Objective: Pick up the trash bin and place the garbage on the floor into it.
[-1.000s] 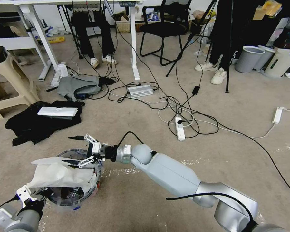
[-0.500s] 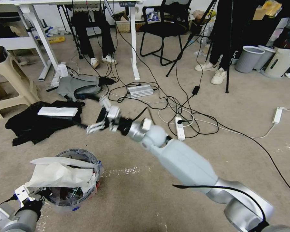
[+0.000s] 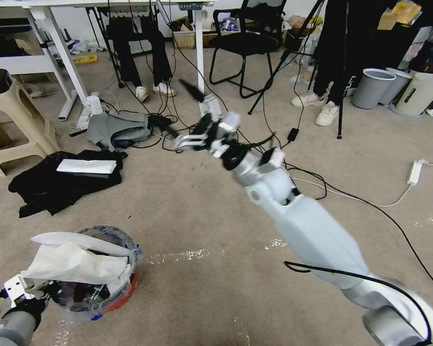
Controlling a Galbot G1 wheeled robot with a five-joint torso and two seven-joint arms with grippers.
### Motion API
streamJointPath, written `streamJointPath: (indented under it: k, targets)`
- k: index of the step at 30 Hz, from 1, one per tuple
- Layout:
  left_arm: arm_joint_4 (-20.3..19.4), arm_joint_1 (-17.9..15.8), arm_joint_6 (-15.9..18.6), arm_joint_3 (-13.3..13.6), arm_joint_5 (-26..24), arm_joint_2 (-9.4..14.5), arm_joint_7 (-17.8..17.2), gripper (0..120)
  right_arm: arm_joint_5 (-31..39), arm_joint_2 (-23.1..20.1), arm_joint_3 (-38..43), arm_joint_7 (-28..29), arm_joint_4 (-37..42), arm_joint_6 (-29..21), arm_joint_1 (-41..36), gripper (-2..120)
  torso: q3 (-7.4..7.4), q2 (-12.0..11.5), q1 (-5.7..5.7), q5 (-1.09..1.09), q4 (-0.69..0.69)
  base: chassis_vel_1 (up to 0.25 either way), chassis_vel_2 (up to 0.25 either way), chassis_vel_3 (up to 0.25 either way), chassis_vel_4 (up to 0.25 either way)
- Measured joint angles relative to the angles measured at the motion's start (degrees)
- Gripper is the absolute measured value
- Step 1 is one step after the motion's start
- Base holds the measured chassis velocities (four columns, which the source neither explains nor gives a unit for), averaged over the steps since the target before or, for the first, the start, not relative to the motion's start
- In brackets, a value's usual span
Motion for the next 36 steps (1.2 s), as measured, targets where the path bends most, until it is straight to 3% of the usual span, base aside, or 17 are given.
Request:
streamJointPath:
  k: [8, 17, 27, 29, 31, 36]
  targets:
    - [2.9, -0.2, 0.1, 1.1, -1.7, 3.1, -3.6, 1, 1.0, -5.9, 5.4, 1.1, 3.1, -0.5, -2.8, 98, 0.0, 0.0, 0.0, 0.01, 0.01, 0.0, 0.0, 0.0, 0.0]
    - [5.0, 1.1, -0.1, 2.2, -8.2, 6.9, -8.7, 0, 0.9, -6.2, 7.6, 2.3, 3.4, -0.5, -4.0, 98, 0.0, 0.0, 0.0, 0.02, 0.02, 0.0, 0.0, 0.0, 0.0]
    - [5.5, 1.6, -0.1, 2.4, -12.7, 8.7, -10.3, 0, 0.2, -5.6, 8.0, 2.7, 3.1, -0.1, -4.8, 98, 0.01, 0.0, 0.0, -0.01, -0.01, 0.0, 0.0, 0.0, 0.0]
    - [5.6, 1.4, -0.1, 2.5, -12.7, 8.9, -10.2, 3, 0.2, -5.7, 8.1, 2.7, 3.3, -0.1, -5.0, 98, 0.01, 0.0, 0.0, -0.01, 0.0, 0.0, 0.0, 0.0, 0.0]
    - [5.5, 1.0, -0.1, 2.6, -12.1, 8.6, -9.5, 15, 0.1, -5.9, 8.2, 2.7, 3.3, -0.1, -5.1, 98, 0.01, 0.0, 0.0, 0.0, 0.0, 0.0, 0.0, 0.0, 0.0]
    - [4.9, 1.0, -0.1, 2.6, -11.1, 8.3, -9.1, 30, 0.1, -6.0, 8.2, 2.8, 3.3, 0.0, -5.1, 98, 0.01, 0.0, 0.0, 0.0, 0.02, 0.0, 0.0, 0.0, 0.0]
